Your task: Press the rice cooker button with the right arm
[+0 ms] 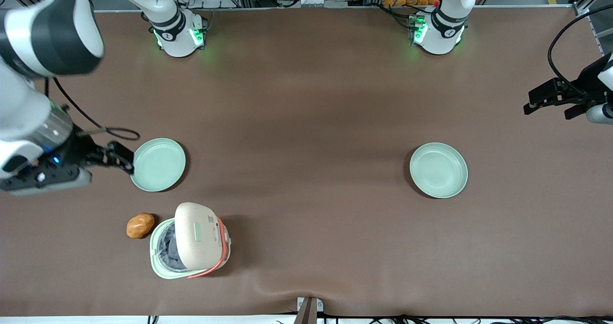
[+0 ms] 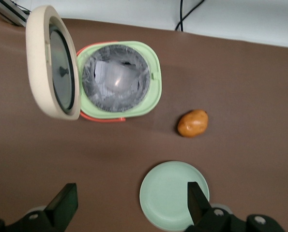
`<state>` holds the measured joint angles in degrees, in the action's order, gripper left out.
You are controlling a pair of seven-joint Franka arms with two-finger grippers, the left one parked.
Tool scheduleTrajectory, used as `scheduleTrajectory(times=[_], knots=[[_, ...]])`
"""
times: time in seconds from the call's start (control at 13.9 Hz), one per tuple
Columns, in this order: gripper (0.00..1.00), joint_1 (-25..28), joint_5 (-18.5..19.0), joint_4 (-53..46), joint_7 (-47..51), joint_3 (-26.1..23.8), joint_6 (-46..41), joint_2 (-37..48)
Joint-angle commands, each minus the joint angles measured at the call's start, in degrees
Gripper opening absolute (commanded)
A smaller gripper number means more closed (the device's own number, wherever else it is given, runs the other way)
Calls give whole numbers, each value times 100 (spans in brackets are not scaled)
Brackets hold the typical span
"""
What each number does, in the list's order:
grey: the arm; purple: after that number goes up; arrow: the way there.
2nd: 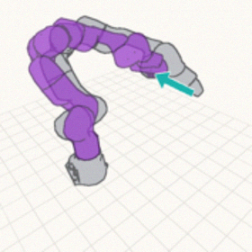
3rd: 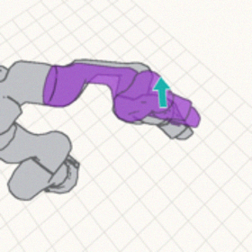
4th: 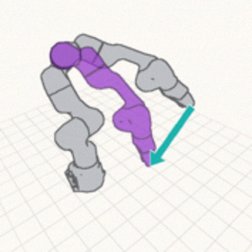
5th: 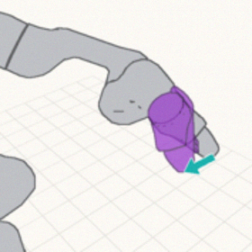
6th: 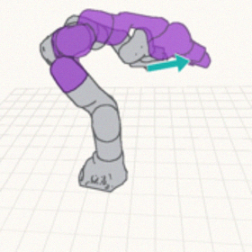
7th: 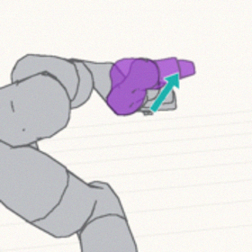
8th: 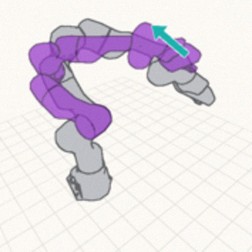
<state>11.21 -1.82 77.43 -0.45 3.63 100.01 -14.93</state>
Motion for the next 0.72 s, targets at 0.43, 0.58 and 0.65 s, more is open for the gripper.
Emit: scheduleTrajectory(times=[0.43, 0.58, 0.65], knots=[[100, -847, -56, 334, 54, -337, -1994, 1176], [100, -936, -64, 334, 36, -302, -1942, 1185], [100, -971, -47, 334, 36, -293, -1933, 1185]])
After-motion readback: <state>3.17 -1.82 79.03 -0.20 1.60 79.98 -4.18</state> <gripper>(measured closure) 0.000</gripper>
